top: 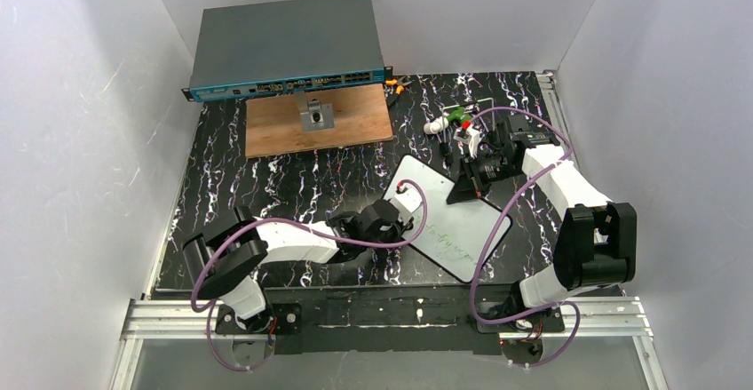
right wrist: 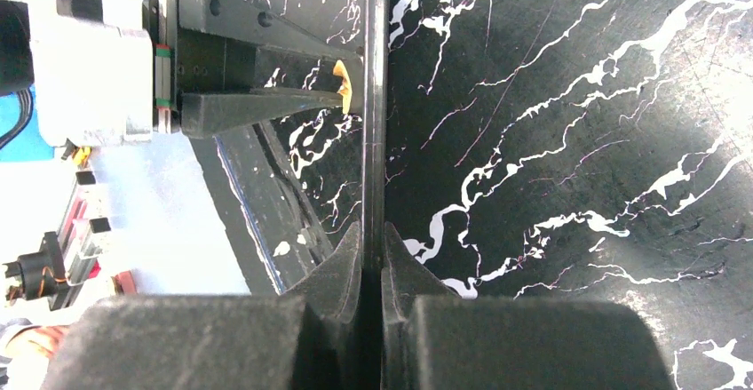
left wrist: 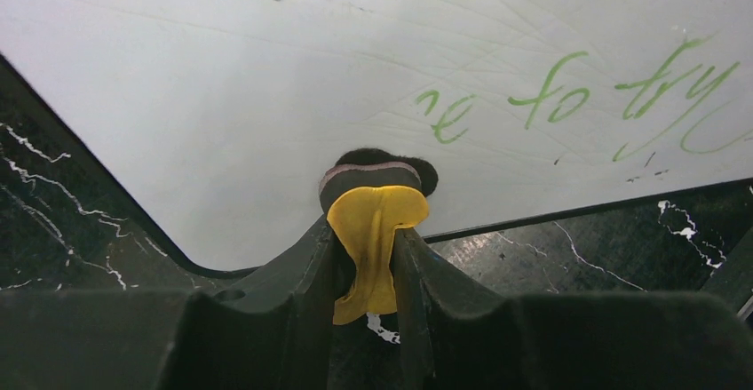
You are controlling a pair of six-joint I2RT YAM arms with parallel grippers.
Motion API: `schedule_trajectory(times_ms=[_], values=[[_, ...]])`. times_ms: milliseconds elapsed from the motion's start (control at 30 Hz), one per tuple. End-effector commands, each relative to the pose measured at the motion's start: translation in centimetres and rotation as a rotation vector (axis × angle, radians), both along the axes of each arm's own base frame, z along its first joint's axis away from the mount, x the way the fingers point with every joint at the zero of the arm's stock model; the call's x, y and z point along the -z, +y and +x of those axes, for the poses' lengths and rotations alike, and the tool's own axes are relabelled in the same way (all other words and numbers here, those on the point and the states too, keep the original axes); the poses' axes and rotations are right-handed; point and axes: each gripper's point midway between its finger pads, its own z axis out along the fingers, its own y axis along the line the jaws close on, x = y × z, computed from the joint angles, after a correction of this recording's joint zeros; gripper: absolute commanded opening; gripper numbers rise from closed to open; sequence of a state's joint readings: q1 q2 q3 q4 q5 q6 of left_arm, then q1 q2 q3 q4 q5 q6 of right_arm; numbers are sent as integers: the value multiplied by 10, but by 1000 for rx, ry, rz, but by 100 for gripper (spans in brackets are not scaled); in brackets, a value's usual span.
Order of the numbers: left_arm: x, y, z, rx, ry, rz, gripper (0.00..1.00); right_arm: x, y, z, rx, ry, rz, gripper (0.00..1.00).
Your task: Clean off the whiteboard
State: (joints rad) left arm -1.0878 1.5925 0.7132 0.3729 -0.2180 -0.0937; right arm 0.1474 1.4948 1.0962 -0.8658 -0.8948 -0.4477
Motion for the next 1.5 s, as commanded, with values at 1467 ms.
schedule_trajectory(times_ms=[1467], values=[[-34, -22, 2, 95, -75, -36, 0, -25, 14, -4, -80, -67, 112, 1]])
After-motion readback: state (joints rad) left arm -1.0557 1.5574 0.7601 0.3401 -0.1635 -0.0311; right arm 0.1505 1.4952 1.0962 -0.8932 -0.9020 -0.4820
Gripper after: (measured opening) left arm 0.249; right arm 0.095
